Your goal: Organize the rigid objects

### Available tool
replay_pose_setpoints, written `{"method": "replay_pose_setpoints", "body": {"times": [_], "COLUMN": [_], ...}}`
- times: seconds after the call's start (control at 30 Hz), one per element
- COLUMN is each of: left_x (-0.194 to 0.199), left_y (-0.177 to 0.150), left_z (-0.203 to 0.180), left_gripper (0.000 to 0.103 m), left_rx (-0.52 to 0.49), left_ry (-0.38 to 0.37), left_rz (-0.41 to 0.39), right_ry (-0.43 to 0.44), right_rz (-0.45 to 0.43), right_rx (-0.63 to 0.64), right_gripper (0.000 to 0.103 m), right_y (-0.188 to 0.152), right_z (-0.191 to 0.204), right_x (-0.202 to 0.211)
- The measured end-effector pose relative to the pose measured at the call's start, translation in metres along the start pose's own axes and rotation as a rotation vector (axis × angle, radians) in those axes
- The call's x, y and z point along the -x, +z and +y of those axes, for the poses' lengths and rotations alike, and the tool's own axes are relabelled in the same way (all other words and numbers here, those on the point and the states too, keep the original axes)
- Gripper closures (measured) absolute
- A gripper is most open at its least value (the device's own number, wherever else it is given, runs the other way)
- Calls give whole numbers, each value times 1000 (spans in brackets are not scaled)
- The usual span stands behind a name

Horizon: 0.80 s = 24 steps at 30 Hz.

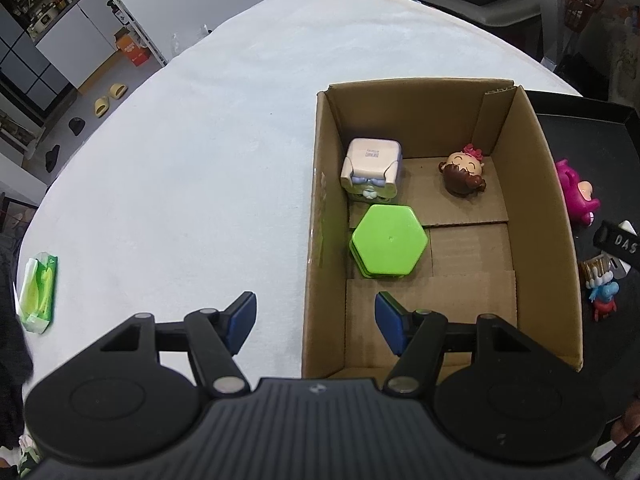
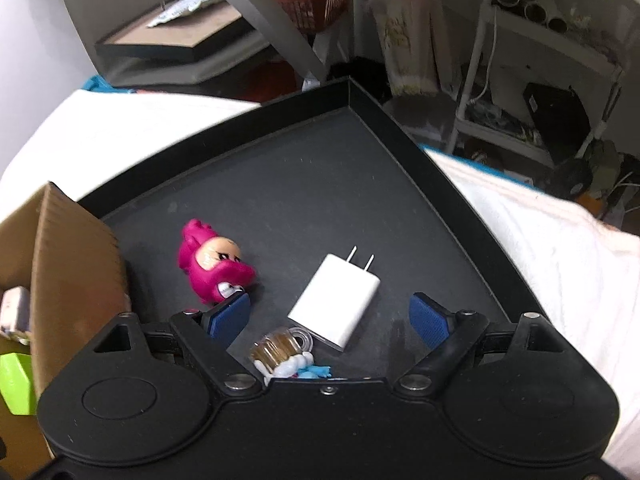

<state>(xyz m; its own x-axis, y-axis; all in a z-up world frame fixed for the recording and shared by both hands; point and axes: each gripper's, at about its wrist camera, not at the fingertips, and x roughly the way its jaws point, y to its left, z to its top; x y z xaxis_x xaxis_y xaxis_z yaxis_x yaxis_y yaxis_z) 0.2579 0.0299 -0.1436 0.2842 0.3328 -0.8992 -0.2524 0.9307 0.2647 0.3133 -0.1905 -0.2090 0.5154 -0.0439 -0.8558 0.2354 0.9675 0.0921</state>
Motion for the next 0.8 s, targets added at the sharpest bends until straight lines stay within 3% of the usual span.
{"method": "replay_pose_setpoints", "body": {"times": [0.23,0.33,0.47,0.8], "left_x": [2,2,3,4], "left_y": [-2,-4,-7,-12], "left_z": [2,4,6,9], "left_gripper": [39,39,39,39], "left_rx": [-5,2,2,6], "left_ry": [3,0,-8,-27], "left_rz": [-8,-3,-7,-14], "right_ry": [-23,-51,-62,-6], "right_rz": [79,55,37,5], "right_rx": [18,25,23,10], "right_gripper": [20,34,64,65], "right_y": [-4,-7,-9,-12], "right_z": [1,0,-4,-16], "right_x": [-17,-13,-8,5]}}
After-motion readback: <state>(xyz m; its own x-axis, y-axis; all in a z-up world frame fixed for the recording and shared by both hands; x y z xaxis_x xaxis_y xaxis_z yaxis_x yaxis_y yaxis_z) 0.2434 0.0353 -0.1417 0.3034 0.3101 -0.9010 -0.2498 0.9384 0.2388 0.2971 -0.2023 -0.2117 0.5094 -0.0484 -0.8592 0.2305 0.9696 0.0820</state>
